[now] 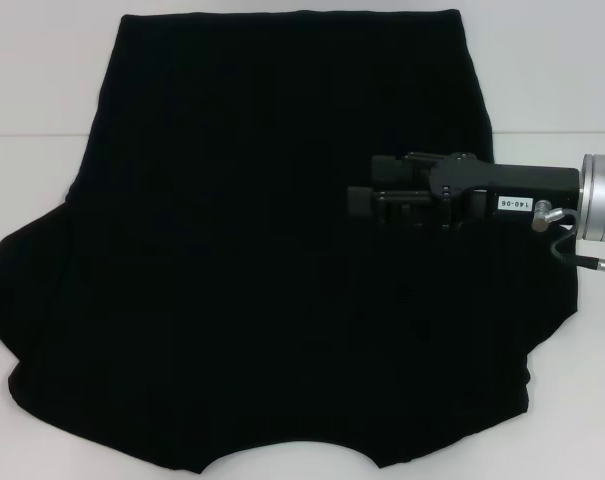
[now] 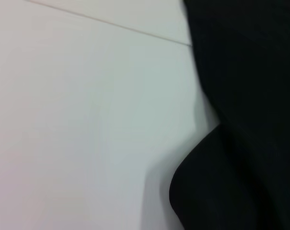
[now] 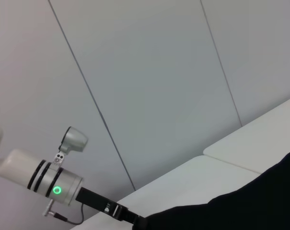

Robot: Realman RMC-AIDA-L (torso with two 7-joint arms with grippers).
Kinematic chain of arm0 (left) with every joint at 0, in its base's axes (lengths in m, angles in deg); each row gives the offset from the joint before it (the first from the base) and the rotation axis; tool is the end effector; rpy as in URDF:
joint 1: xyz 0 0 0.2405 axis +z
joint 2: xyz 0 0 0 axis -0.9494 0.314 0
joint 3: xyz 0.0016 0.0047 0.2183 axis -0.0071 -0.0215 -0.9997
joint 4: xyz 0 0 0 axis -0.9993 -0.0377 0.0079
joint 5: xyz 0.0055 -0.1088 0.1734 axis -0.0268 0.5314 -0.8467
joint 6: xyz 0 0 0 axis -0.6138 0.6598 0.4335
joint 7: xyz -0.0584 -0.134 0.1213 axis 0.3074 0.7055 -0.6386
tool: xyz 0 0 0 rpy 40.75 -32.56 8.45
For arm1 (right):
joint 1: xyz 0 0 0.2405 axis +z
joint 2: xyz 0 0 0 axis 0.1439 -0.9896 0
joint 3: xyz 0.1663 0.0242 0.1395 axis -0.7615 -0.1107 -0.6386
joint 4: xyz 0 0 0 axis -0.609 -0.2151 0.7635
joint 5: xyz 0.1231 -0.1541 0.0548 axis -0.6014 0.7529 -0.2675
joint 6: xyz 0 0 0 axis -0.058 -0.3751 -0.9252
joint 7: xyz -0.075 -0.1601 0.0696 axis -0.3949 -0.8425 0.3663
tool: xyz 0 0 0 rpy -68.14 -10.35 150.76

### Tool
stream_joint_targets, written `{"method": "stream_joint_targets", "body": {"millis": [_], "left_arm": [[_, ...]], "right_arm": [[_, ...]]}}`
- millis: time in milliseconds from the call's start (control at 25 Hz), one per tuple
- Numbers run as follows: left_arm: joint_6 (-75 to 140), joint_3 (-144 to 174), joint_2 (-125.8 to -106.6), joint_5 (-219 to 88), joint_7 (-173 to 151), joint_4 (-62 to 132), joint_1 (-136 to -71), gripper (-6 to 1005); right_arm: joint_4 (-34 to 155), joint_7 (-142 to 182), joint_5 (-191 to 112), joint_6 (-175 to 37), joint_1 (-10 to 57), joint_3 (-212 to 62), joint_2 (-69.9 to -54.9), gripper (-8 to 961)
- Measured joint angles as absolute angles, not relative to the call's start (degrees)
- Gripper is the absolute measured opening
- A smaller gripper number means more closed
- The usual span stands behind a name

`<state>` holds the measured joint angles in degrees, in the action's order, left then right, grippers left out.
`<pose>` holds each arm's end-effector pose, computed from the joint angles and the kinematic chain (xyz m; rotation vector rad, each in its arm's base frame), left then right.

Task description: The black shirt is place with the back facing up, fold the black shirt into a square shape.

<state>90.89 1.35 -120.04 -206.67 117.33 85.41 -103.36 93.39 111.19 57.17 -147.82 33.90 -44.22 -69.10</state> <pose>-0.3610 0.3591 0.0763 -1.7830 -1.5290 -0.1721 0.1348 0.3695 -0.0181 -2.7346 0.7495 0.8923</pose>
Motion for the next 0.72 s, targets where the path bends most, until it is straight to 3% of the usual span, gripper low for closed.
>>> {"method": "stream_joint_targets", "body": {"millis": [720], "left_arm": [[91.48, 7.36, -120.04, -206.39, 117.37, 86.51, -101.44, 2]], "right_arm": [[93.82, 111.11, 57.09, -146.99, 34.26, -44.22, -69.11, 882]]}}
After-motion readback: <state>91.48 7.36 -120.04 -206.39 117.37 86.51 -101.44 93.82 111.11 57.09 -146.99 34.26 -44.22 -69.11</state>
